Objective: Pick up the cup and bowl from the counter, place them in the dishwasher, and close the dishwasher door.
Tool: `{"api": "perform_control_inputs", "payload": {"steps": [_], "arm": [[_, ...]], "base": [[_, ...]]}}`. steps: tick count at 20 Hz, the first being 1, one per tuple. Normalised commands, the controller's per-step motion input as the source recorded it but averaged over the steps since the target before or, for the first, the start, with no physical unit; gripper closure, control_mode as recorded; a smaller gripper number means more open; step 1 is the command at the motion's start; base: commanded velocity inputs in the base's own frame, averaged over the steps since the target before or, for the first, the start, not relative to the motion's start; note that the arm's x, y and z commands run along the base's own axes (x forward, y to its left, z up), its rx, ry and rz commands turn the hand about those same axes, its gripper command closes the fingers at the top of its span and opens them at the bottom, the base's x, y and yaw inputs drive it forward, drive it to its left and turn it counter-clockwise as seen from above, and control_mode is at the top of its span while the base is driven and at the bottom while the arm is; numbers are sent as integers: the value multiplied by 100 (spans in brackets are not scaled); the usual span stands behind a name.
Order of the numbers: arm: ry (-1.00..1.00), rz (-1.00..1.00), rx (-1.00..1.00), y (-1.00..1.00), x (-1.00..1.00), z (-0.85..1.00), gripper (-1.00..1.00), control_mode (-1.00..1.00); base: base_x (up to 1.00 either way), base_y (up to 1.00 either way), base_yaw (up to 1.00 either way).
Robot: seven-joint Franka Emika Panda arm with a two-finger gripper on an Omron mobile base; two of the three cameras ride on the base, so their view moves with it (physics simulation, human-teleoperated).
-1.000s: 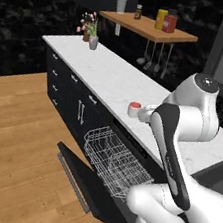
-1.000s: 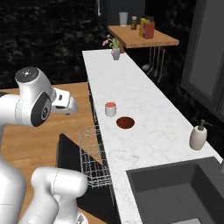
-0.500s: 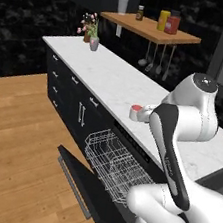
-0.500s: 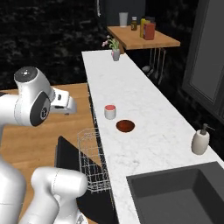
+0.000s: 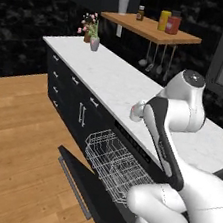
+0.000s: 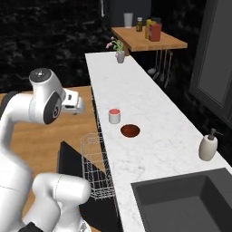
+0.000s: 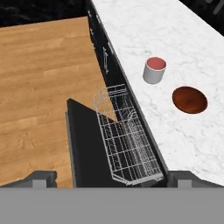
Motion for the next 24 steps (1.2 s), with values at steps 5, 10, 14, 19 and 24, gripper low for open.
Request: {"api": "perform_control_inputs", "payload": {"steps": [5,10,14,19,24], "arm": [[18,1,-1,-18,100,-40,-100,-100],[16,0,-2,-15,100,-46,-100,-100],[1,0,-1,-24,76,-36,-100,-100],[0,0,-2,-19,77,-33,-100,-100],[0,0,-1,-17,79,-15,-100,-100]], "base": [[0,0,0],[0,0,0],[0,0,0],[0,0,0],[0,0,0]]}}
